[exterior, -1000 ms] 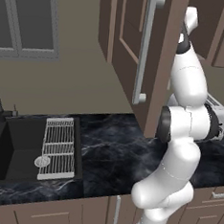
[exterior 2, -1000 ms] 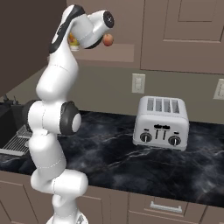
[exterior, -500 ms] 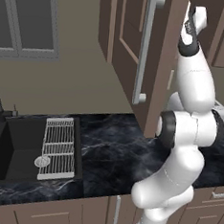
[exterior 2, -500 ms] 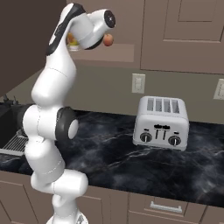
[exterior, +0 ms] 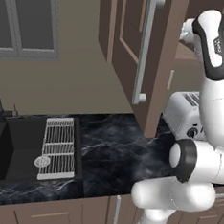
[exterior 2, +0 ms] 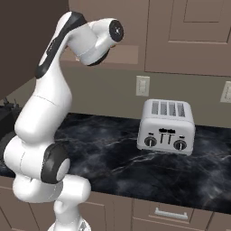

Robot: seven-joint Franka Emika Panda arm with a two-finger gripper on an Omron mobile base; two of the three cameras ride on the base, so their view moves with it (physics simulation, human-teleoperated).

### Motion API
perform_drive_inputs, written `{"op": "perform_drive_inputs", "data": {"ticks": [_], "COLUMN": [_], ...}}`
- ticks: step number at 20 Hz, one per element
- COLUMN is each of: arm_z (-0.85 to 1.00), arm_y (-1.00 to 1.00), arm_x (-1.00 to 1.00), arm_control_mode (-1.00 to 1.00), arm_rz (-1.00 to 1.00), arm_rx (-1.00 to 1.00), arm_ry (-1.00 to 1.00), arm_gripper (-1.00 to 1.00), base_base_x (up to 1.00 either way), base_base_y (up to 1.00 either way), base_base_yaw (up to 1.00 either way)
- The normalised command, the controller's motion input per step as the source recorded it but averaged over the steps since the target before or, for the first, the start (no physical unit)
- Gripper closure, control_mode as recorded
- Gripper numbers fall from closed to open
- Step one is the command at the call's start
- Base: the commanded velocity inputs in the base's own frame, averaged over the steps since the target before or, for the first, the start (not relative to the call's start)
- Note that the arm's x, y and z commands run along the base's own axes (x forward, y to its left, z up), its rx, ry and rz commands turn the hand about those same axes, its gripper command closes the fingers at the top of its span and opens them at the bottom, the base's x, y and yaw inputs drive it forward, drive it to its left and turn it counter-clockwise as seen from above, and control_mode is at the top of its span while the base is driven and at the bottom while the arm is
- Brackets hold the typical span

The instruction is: The dining table condiment station is running low on mustard. Refill the condiment station by opening the cabinet and taking the mustard from the cabinet and placing it on the dining table.

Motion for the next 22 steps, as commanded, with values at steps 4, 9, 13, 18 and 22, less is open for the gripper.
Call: {"op": "perform_drive_inputs", "data": {"ticks": [4, 9, 13, 18, 22], "arm_z": [0.00, -0.03, -0.17, -0.57, -0.52], "arm_y": [-0.57, -0.55, -0.47, -0.24, 0.00], "arm_x": [-1.00, -1.00, -1.00, -1.00, -0.77], "arm_control_mode": [-1.00, -1.00, -1.00, -1.00, -1.00], "arm_rz": [-0.04, -0.03, 0.00, 0.00, 0.00], "arm_rx": [0.00, 0.00, 0.00, -0.04, -0.08], "arm_ry": [0.00, 0.00, 0.00, 0.00, 0.00], "arm_gripper": [1.00, 1.00, 1.00, 1.00, 1.00], "base_base_x": [0.00, 0.00, 0.00, 0.00, 0.00], "base_base_y": [0.00, 0.00, 0.00, 0.00, 0.00], "base_base_yaw": [0.00, 0.00, 0.00, 0.00, 0.00]}}
